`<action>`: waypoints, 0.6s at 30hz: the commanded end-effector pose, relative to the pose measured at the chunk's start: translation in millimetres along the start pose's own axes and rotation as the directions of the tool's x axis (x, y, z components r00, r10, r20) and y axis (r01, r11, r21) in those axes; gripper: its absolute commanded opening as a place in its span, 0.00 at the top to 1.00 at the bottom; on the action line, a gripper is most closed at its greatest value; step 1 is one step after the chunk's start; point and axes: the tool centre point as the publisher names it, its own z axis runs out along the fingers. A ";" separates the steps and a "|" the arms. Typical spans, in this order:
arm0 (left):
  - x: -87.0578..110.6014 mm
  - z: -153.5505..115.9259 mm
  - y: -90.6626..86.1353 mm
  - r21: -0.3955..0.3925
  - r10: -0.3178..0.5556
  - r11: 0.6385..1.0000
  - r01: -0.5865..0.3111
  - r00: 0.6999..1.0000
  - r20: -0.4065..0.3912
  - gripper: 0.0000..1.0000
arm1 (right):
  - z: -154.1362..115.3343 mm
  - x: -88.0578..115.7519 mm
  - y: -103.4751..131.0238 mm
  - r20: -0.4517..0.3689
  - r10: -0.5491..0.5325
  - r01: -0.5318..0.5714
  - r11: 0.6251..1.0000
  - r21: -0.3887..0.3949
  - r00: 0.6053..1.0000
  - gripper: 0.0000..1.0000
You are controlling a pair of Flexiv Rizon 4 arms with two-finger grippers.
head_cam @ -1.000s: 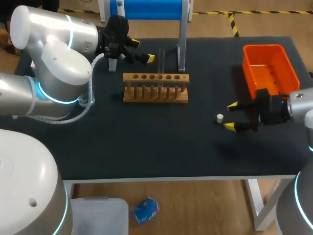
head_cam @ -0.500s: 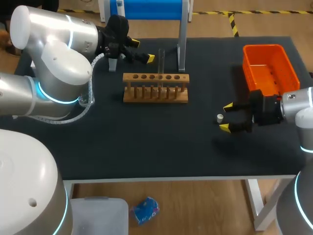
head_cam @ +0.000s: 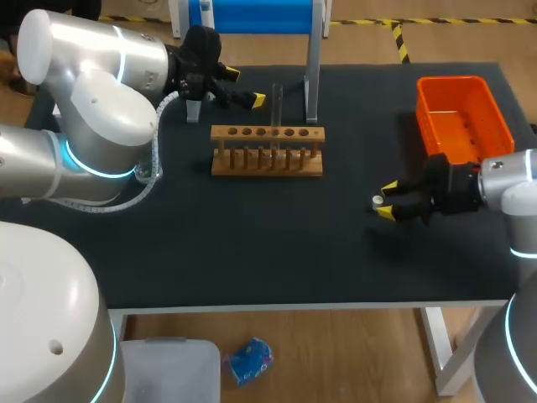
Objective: Invert the test tube, pick up the pipette, mount the tip to pipette, aspirate from beaker and dispense into the tube, eject the tip, return the pipette, and cap with the stopper.
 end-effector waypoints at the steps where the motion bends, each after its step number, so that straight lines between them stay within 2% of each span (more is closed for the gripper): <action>1: -0.3 0.0 -0.2 -0.001 -0.001 1.000 0.001 1.000 -0.002 0.00 | 4.4 -3.6 -2.0 -0.001 0.001 -0.001 1.000 0.001 1.000 0.44; 3: -0.3 0.0 -0.2 -0.001 -0.001 1.000 0.001 1.000 -0.002 0.00 | 4.7 -5.0 -1.7 0.001 0.002 -0.002 1.000 0.002 1.000 0.44; 4: -0.3 0.0 -0.2 -0.001 -0.001 1.000 0.001 1.000 -0.002 0.00 | 4.8 -5.4 -1.4 0.001 0.002 -0.002 1.000 0.001 1.000 0.51; 6: -0.3 0.0 -0.2 -0.001 -0.001 1.000 0.001 1.000 -0.002 0.00 | 5.4 -6.6 -1.0 0.006 0.001 -0.001 1.000 -0.001 1.000 0.57; 9: -0.3 0.0 -0.2 -0.001 -0.001 1.000 0.001 1.000 -0.002 0.00 | 6.5 -7.7 -1.0 0.006 0.003 -0.003 1.000 -0.001 1.000 0.54; 14: -0.3 0.0 -0.2 -0.001 -0.001 1.000 0.001 1.000 -0.002 0.00 | 8.2 -8.9 -0.9 0.007 0.005 -0.005 1.000 0.000 1.000 0.42; 18: -0.3 0.0 -0.2 -0.001 -0.001 1.000 0.001 1.000 -0.002 0.00 | 9.6 -9.6 -0.8 0.007 0.006 -0.006 1.000 0.002 1.000 0.41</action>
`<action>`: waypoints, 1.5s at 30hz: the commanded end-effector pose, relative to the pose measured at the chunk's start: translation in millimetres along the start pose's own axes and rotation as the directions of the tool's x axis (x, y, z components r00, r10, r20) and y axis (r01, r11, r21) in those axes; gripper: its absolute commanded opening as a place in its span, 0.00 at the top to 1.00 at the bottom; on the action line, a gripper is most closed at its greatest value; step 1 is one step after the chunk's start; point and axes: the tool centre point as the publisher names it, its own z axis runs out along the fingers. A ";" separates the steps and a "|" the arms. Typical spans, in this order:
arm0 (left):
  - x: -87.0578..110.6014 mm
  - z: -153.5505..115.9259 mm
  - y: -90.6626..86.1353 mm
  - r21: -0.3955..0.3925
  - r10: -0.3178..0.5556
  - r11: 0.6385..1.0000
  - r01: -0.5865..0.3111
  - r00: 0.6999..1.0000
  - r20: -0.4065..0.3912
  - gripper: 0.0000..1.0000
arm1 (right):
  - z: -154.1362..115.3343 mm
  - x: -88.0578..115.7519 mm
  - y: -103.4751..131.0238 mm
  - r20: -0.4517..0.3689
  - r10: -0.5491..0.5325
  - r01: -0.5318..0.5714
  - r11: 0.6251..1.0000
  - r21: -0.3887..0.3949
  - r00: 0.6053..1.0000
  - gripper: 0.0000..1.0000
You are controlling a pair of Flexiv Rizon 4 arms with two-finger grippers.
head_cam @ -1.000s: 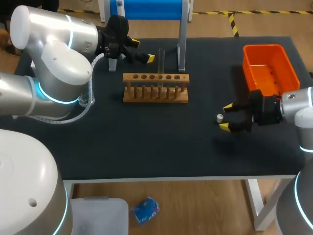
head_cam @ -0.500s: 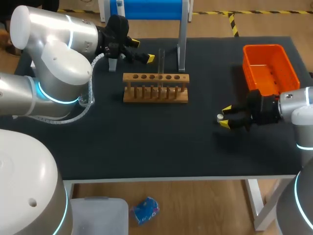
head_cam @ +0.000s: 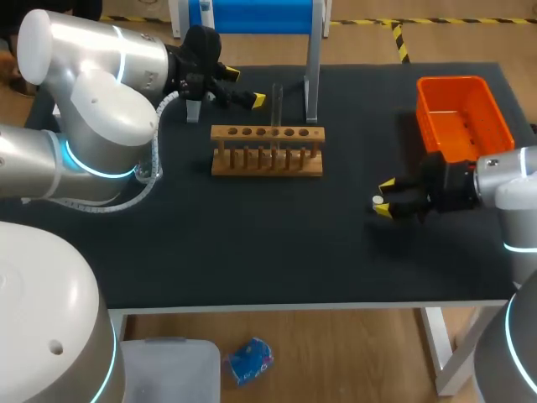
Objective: Invert the test tube, pick up the pipette, mount the tip to pipette, aspirate from beaker and dispense into the tube, eject the tip, return the pipette, and cap with the stopper.
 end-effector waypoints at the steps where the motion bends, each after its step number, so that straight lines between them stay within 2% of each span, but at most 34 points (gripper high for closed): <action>1: -0.4 0.0 -0.2 -0.001 -0.001 1.000 0.001 1.000 -0.002 0.00 | 2.7 -1.2 -0.6 0.000 0.000 0.000 1.000 0.001 1.000 0.40; 6: -0.4 0.0 -0.2 -0.001 -0.001 1.000 0.001 1.000 -0.002 0.00 | 6.6 -3.0 -1.3 0.001 0.003 -0.003 1.000 0.004 1.000 0.29; 18: -0.4 0.0 -0.2 -0.001 -0.001 1.000 0.001 1.000 -0.002 0.00 | 11.2 -5.3 -2.3 0.001 0.011 -0.011 1.000 0.009 1.000 0.39; 20: -0.4 0.0 -0.2 -0.001 -0.001 1.000 0.001 1.000 -0.002 0.00 | 11.6 -5.5 -3.2 0.001 0.013 -0.013 1.000 0.010 1.000 0.43; 21: -0.4 0.0 -0.2 -0.001 -0.001 1.000 0.001 1.000 -0.002 0.00 | 11.7 -5.6 -3.4 0.000 0.014 -0.014 1.000 0.011 1.000 0.50; 25: -0.4 0.0 -0.2 -0.001 -0.001 1.000 0.001 1.000 -0.002 0.00 | 12.0 -5.6 -4.0 -0.001 0.015 -0.015 1.000 0.013 1.000 0.54; 29: -0.4 0.0 -0.2 -0.001 -0.001 1.000 0.001 1.000 -0.002 0.00 | 12.5 -5.5 -4.8 -0.002 0.017 -0.017 1.000 0.014 1.000 0.75; 30: -0.4 0.0 -0.2 -0.001 -0.001 1.000 0.001 1.000 -0.002 0.00 | 12.6 -5.5 -4.9 -0.003 0.016 -0.016 1.000 0.014 1.000 0.91; 31: -0.4 0.0 -0.2 -0.001 -0.001 1.000 0.001 1.000 -0.002 0.00 | 12.7 -5.4 -5.0 -0.003 0.016 -0.016 1.000 0.014 1.000 1.00; 38: -0.4 0.0 -0.2 -0.001 -0.001 1.000 0.001 1.000 -0.002 0.00 | 11.1 -6.2 -3.7 0.001 0.016 -0.016 1.000 0.011 1.000 1.00; 45: -0.4 0.0 -0.2 -0.001 -0.001 1.000 0.001 1.000 -0.002 0.00 | -2.7 -8.5 8.3 0.025 0.011 -0.011 1.000 0.012 1.000 1.00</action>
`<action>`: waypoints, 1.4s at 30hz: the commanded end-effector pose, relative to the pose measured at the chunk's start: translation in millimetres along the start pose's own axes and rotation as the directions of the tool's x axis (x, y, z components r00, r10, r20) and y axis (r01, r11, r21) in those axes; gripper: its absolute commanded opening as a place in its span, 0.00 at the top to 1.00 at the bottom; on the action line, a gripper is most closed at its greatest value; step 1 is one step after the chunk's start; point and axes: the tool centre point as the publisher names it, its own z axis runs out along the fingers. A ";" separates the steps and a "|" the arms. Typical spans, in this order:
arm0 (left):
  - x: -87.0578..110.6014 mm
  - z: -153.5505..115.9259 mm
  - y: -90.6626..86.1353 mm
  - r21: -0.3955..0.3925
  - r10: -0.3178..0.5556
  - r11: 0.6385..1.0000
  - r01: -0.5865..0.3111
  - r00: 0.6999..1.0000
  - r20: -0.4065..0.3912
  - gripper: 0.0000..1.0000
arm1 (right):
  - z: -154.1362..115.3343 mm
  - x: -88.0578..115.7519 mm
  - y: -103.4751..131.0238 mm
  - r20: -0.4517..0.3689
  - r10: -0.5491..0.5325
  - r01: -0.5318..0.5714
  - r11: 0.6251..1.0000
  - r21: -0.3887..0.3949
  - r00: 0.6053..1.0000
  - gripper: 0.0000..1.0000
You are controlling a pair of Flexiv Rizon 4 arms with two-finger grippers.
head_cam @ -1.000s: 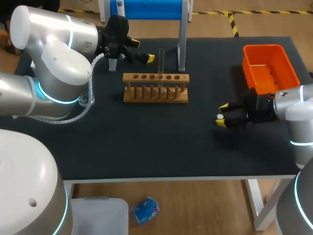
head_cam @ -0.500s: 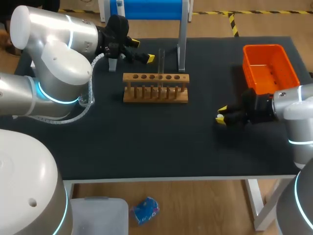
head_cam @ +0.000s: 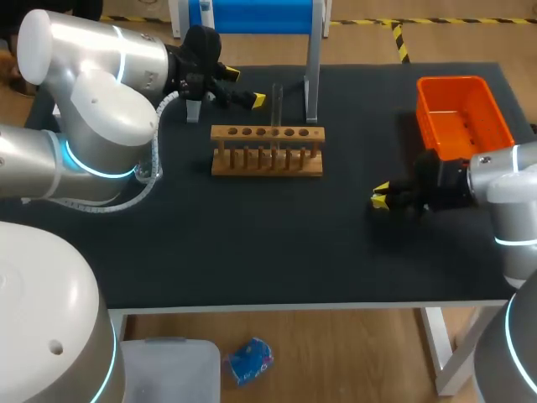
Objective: Invert the test tube, pick up the pipette, mount the tip to pipette, aspirate from beaker and dispense into the tube, eject the tip, return the pipette, and cap with the stopper.
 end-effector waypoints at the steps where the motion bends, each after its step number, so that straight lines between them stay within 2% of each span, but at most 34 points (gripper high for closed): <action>1: -0.3 0.0 -0.2 -0.001 -0.001 1.000 0.001 1.000 -0.002 0.00 | -14.3 1.9 10.5 0.018 -0.001 0.001 1.000 0.008 1.000 1.00; 9: -0.3 0.0 -0.2 -0.001 -0.001 1.000 0.001 1.000 -0.002 0.00 | -45.6 1.3 57.2 0.050 -0.036 0.035 0.999 0.023 0.998 1.00; 17: -0.3 0.0 -0.2 -0.001 -0.001 1.000 0.001 1.000 -0.002 0.00 | -74.9 0.9 123.6 0.081 -0.076 0.074 0.997 0.031 0.994 1.00; 26: -0.3 0.0 -0.2 -0.001 -0.001 1.000 0.001 1.000 -0.002 0.00 | -93.9 1.2 194.4 0.095 -0.116 0.118 0.993 -0.018 0.989 1.00; 42: -0.3 0.0 -0.2 -0.001 -0.001 1.000 0.001 1.000 -0.002 0.00 | -93.9 1.2 194.4 0.095 -0.116 0.118 0.993 -0.018 0.989 1.00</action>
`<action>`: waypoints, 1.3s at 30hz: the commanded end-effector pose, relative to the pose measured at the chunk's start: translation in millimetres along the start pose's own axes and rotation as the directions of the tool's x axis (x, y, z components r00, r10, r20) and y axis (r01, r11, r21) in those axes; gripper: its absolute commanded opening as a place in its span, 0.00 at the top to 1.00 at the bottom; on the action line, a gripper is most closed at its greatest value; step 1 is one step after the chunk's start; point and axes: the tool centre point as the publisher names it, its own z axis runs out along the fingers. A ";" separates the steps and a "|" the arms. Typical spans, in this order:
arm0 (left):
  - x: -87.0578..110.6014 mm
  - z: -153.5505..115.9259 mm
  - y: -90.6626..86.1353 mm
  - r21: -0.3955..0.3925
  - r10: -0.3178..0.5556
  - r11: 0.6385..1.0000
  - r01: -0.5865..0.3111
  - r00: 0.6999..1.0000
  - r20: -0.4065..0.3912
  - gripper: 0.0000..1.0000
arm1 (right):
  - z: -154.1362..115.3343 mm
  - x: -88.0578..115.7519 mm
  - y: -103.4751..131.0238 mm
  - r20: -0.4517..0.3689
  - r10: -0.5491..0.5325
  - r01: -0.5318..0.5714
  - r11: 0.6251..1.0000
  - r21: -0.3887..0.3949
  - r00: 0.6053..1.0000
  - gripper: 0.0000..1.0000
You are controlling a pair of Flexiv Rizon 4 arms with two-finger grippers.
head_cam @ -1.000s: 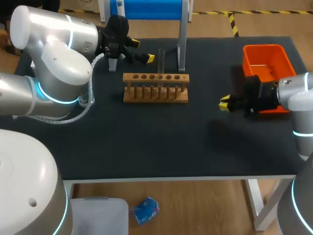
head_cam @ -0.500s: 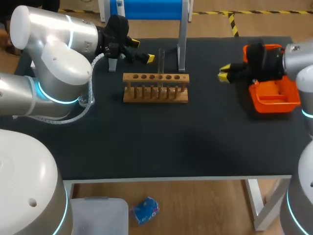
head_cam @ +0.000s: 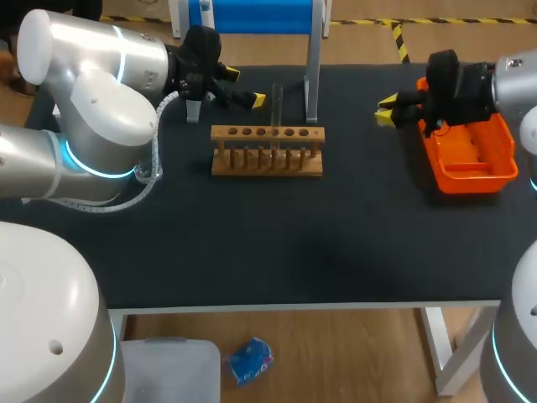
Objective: Invert the test tube, pick up the pipette, mount the tip to pipette, aspirate from beaker and dispense into the tube, eject the tip, return the pipette, and cap with the stopper.
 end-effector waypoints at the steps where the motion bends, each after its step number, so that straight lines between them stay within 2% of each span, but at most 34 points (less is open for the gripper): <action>1: -0.3 0.0 -0.3 -0.001 -0.001 1.000 0.001 1.000 -0.002 0.00 | -1.2 0.1 0.1 -0.002 0.000 0.000 1.000 0.000 1.000 1.00; 8: -0.3 0.0 -0.3 -0.001 -0.001 1.000 0.001 1.000 -0.002 0.00 | -1.2 0.1 0.1 -0.002 0.000 0.000 1.000 0.000 1.000 1.00; 12: -0.3 0.0 -0.3 -0.001 -0.001 1.000 0.001 1.000 -0.002 0.00 | 28.2 -13.0 20.0 -0.057 -0.031 0.030 0.999 -0.027 0.998 1.00; 17: -0.3 0.0 -0.3 -0.001 -0.001 1.000 0.001 1.000 -0.002 0.00 | 74.6 -28.3 55.6 -0.138 -0.075 0.069 0.996 -0.047 0.988 1.00; 19: -0.3 0.0 -0.3 -0.001 -0.001 1.000 0.001 1.000 -0.002 0.00 | 90.8 -35.0 68.5 -0.178 -0.057 0.044 0.996 -0.076 0.982 1.00; 26: -0.3 0.0 -0.3 -0.001 -0.001 1.000 0.001 1.000 -0.002 0.00 | 135.9 -48.7 102.5 -0.213 -0.083 0.065 0.994 -0.090 0.974 1.00; 34: -0.3 0.0 -0.3 -0.001 -0.001 1.000 0.001 1.000 -0.002 0.00 | 182.6 -44.8 118.6 -0.254 -0.098 0.086 0.995 -0.056 0.962 1.00; 39: -0.3 0.0 -0.3 -0.001 -0.001 1.000 0.001 1.000 -0.002 0.00 | 194.5 -42.5 118.8 -0.270 -0.085 0.080 0.996 -0.029 0.959 1.00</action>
